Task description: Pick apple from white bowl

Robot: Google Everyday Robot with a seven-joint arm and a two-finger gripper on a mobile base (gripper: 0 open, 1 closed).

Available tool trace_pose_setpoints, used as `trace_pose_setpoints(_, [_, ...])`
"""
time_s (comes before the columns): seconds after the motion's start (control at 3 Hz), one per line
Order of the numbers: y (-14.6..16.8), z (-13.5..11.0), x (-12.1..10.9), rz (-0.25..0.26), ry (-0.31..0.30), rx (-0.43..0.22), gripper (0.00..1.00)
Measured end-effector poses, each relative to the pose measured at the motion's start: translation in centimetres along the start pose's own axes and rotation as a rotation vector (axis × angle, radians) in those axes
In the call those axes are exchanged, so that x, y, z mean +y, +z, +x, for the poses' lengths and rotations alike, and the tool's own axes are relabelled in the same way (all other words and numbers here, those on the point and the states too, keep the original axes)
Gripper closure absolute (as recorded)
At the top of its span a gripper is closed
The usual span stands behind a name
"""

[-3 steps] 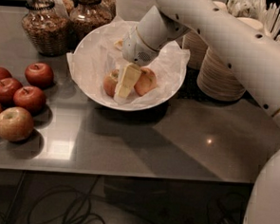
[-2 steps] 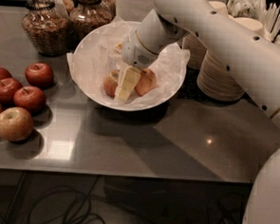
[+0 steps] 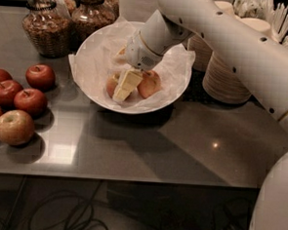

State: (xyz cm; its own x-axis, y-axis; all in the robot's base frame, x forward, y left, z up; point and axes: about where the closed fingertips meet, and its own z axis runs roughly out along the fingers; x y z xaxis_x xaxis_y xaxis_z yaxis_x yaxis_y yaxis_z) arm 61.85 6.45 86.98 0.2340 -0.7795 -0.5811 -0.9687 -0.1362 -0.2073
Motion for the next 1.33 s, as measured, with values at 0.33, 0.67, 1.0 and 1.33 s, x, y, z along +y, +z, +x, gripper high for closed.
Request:
trace_pose_setpoints(0.33, [0.0,0.0,0.0,0.0,0.0,0.0,0.5])
trace_pose_setpoints(0.67, [0.01,0.0,0.0,0.0,0.0,0.0,0.73])
trace_pose_setpoints(1.0, [0.01,0.0,0.0,0.0,0.0,0.0,0.96])
trace_pose_setpoints(1.33, [0.01,0.0,0.0,0.0,0.0,0.0,1.0])
